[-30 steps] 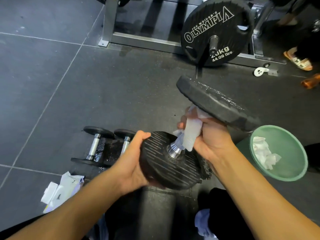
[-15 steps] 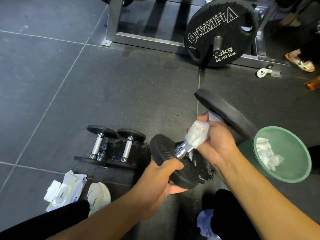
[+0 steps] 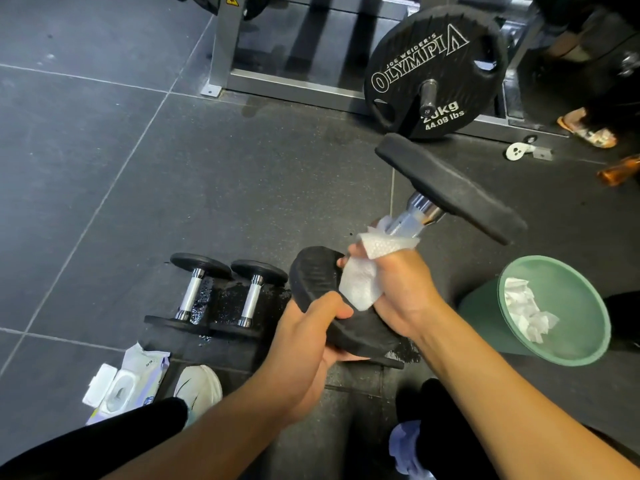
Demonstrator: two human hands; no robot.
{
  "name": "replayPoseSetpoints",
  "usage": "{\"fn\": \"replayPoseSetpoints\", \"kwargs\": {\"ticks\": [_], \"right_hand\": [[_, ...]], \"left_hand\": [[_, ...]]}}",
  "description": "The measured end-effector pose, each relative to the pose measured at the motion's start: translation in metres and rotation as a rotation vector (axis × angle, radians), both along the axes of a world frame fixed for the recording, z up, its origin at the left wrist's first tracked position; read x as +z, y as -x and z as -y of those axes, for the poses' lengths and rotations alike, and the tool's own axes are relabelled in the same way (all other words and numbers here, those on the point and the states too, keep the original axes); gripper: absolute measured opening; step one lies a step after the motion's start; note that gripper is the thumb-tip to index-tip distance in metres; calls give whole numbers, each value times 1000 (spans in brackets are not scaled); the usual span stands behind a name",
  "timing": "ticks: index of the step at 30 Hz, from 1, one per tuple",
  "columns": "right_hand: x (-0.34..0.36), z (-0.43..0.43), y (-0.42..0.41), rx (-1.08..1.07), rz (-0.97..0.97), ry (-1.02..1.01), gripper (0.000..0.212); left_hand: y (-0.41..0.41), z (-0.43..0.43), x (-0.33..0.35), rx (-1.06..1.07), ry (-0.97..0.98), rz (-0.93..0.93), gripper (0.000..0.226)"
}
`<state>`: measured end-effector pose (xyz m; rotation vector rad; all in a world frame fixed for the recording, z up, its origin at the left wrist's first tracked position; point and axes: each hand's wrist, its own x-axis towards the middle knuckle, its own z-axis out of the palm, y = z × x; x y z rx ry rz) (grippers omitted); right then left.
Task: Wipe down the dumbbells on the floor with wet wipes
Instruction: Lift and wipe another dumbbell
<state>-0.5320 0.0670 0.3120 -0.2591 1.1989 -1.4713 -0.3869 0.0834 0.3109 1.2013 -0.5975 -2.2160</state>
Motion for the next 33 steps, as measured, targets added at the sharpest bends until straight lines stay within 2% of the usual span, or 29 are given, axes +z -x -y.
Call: {"fn": "replayPoseSetpoints", "kwargs": {"ticks": [3, 6, 10, 12, 17, 20, 23, 25, 28, 33], "right_hand": [[-6, 3, -4, -56, -38, -25, 35], [-9, 0, -5, -188, 7, -179, 38], [-14, -6, 6, -257, 45, -405, 19], [-14, -8, 18, -274, 16, -455, 15], [-36, -20, 30, -206, -111, -470, 32], [-55, -34, 23, -166, -115, -507, 22], [-74, -52, 15, -52, -104, -552, 14], [-84, -63, 10, 4, -55, -547, 17], [-92, -73, 2, 53, 2, -555, 24], [-101, -79, 5, 64, 25, -588, 32]], "left_hand": [[5, 1, 2, -5, 85, 36, 36], [8, -4, -2, -36, 113, 88, 35], [13, -15, -17, -60, -38, 77, 40], [14, -23, -27, -70, -148, 70, 40], [15, -42, -46, -180, -376, -52, 41], [14, -52, -51, -212, -445, -79, 33], [11, -61, -58, -207, -484, -68, 37], [10, -66, -63, -199, -498, -53, 46], [9, -69, -69, -191, -508, -38, 48], [10, -72, -77, -246, -524, -34, 43]]}}
